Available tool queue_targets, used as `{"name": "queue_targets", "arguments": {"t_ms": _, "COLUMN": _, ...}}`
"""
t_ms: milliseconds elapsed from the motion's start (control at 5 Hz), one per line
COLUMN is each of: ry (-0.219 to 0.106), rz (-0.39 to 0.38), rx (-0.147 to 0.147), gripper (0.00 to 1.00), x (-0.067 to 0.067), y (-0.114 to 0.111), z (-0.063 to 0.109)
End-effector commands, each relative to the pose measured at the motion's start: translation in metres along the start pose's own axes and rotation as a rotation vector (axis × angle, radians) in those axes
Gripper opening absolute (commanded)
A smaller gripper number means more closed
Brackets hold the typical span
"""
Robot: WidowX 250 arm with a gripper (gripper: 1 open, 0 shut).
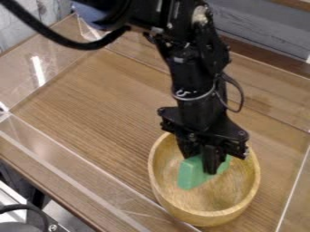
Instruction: Put the green block in the brown bowl
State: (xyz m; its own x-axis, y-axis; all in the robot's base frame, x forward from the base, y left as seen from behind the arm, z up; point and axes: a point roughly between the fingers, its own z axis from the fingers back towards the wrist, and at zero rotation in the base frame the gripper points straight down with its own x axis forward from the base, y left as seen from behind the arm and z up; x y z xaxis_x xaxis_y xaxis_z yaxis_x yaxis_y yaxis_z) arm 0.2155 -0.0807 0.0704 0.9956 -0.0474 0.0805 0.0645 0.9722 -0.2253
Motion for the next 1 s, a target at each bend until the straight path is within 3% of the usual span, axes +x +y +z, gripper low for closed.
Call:
{"name": "queue_targets", "arguments": {"t_ms": 0, "ry": -0.043, "rz": -0.014, "rx": -0.013, "gripper": 0.00, "x": 0.013, "y": -0.007, "z": 0.006}}
{"name": "queue_targets", "arguments": {"t_ms": 400, "ry": -0.033, "rz": -0.009, "rx": -0.017, "gripper": 0.00, "x": 0.018, "y": -0.008, "z": 0.001}}
{"name": "queue_targets", "arguments": {"t_ms": 600, "ry": -0.031, "rz": -0.009, "rx": -0.018, "gripper": 1.00, "x": 0.021, "y": -0.008, "z": 0.003}}
{"name": "queue_targets", "arguments": {"t_ms": 800, "ry": -0.028, "rz": -0.014, "rx": -0.019, "gripper": 1.00, "x": 0.027, "y": -0.008, "z": 0.014}}
